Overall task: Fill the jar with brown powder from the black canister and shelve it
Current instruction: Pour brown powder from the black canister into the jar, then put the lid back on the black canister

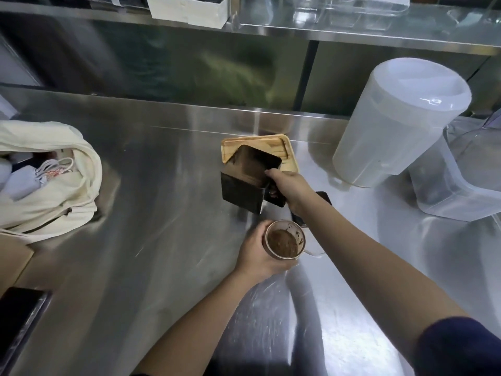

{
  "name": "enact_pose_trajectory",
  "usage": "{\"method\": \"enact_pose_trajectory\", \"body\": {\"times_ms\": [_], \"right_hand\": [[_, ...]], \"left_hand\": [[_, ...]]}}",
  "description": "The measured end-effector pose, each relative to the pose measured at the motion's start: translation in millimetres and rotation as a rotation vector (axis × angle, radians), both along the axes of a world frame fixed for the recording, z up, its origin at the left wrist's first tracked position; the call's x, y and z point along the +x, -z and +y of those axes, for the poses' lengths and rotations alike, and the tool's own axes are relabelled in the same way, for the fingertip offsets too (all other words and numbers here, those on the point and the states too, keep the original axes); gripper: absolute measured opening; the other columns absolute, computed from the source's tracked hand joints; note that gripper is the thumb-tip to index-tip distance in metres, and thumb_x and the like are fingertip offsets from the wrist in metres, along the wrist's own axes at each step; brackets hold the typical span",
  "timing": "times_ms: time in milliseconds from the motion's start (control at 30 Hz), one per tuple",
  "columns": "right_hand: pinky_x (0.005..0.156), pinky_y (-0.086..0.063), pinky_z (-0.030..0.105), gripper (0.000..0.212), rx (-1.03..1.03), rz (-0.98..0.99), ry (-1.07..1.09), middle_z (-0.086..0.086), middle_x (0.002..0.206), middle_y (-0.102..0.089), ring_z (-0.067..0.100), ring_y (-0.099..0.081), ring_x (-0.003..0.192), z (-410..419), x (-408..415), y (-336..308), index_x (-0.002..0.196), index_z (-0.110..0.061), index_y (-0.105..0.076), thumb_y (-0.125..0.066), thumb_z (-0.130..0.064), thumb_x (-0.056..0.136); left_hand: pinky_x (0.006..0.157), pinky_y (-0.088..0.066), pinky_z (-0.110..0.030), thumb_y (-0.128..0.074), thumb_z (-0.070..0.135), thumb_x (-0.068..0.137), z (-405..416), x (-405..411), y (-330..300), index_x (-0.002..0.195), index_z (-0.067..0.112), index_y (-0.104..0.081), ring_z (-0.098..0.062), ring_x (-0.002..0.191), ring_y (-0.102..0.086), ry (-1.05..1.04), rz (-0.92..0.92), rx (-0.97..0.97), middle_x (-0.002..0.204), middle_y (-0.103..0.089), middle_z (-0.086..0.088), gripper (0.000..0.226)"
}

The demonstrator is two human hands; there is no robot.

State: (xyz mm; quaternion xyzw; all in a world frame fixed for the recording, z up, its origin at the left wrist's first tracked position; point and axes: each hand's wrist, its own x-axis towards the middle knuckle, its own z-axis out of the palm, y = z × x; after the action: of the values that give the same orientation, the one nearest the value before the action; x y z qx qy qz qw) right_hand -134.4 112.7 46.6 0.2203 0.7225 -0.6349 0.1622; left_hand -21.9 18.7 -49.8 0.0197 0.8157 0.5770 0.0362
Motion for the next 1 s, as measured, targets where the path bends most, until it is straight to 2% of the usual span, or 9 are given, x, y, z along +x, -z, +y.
{"method": "enact_pose_trajectory", "body": {"times_ms": [67, 300, 433, 533, 633, 700, 833, 900, 1000], "right_hand": [[0.052, -0.043, 0.022, 0.026, 0.069, 0.018, -0.061, 0.006, 0.066, -0.057, 0.017, -0.053, 0.058, -6, -6, 4, 0.068, -0.014, -0.054, -0.067, -0.032, 0.082], [0.05, -0.042, 0.02, 0.028, 0.135, -0.022, -0.231, 0.005, 0.064, -0.054, 0.015, -0.051, 0.056, -12, -10, 21, 0.066, -0.014, -0.049, -0.067, -0.027, 0.083], [0.062, -0.049, 0.027, 0.028, 0.264, -0.001, -0.289, 0.008, 0.072, -0.06, 0.019, -0.058, 0.066, -7, -9, 31, 0.068, -0.012, -0.053, -0.07, -0.03, 0.079], [0.057, -0.043, 0.026, 0.031, 0.441, 0.045, -0.398, 0.006, 0.072, -0.059, 0.02, -0.056, 0.069, 0, -9, 33, 0.065, -0.012, -0.052, -0.065, -0.034, 0.083], [0.049, -0.033, 0.027, 0.044, 0.692, 0.094, -0.592, 0.004, 0.057, -0.052, 0.018, -0.05, 0.058, 6, -10, 30, 0.056, -0.011, -0.05, -0.056, -0.039, 0.09], [0.051, -0.033, 0.029, 0.052, 0.744, 0.136, -0.608, 0.006, 0.055, -0.052, 0.021, -0.05, 0.057, 11, -11, 25, 0.055, -0.008, -0.053, -0.049, -0.044, 0.093], [0.053, -0.032, 0.031, 0.038, 0.771, 0.354, -0.171, 0.01, 0.065, -0.057, 0.033, -0.052, 0.07, 45, -19, 14, 0.065, -0.009, -0.056, -0.047, -0.033, 0.093], [0.056, -0.035, 0.028, 0.024, 0.826, 0.333, -0.05, 0.01, 0.085, -0.062, 0.031, -0.054, 0.077, 65, -17, 18, 0.086, -0.012, -0.06, -0.051, -0.034, 0.088], [0.08, -0.046, 0.039, 0.06, 0.947, 0.116, -0.12, 0.018, 0.119, -0.057, 0.036, -0.054, 0.106, 84, -8, 36, 0.119, -0.008, -0.049, -0.058, -0.051, 0.079]], "left_hand": [[0.093, -0.054, -0.036, -0.089, 0.046, 0.04, -1, 0, 1, 0.106, 0.066, -0.046, -0.01, 0.11, -0.062, 0.007, 0.003, 0.015, 0.115, -0.065, 0.014, 0.082], [0.094, -0.052, -0.042, -0.092, 0.043, 0.043, -1, -2, 4, 0.111, 0.058, -0.049, -0.011, 0.111, -0.061, -0.002, 0.002, 0.02, 0.116, -0.066, 0.012, 0.082], [0.096, -0.051, -0.044, -0.092, 0.046, 0.044, -3, -3, 4, 0.117, 0.045, -0.052, -0.013, 0.114, -0.06, 0.021, -0.02, 0.006, 0.12, -0.065, 0.01, 0.084], [0.096, -0.051, -0.045, -0.091, 0.047, 0.044, -3, -3, 3, 0.116, 0.046, -0.052, -0.015, 0.114, -0.059, 0.02, -0.014, -0.001, 0.12, -0.065, 0.009, 0.082], [0.095, -0.051, -0.044, -0.092, 0.046, 0.044, -2, -2, 2, 0.117, 0.047, -0.05, -0.012, 0.113, -0.06, 0.022, -0.002, -0.002, 0.119, -0.065, 0.012, 0.083], [0.094, -0.052, -0.042, -0.092, 0.046, 0.044, -3, -2, 2, 0.115, 0.051, -0.05, -0.01, 0.112, -0.06, 0.021, 0.016, -0.002, 0.117, -0.065, 0.016, 0.082], [0.092, -0.053, -0.037, -0.091, 0.048, 0.045, -3, -2, 1, 0.113, 0.053, -0.052, -0.008, 0.109, -0.062, 0.02, 0.046, 0.013, 0.113, -0.066, 0.022, 0.079], [0.092, -0.053, -0.035, -0.091, 0.046, 0.045, -2, -2, 2, 0.113, 0.049, -0.054, -0.008, 0.109, -0.063, 0.017, 0.044, 0.019, 0.113, -0.067, 0.021, 0.078], [0.093, -0.052, -0.042, -0.092, 0.043, 0.045, -2, -2, 5, 0.115, 0.038, -0.056, -0.011, 0.109, -0.063, 0.009, 0.025, 0.03, 0.114, -0.068, 0.014, 0.079]]}}
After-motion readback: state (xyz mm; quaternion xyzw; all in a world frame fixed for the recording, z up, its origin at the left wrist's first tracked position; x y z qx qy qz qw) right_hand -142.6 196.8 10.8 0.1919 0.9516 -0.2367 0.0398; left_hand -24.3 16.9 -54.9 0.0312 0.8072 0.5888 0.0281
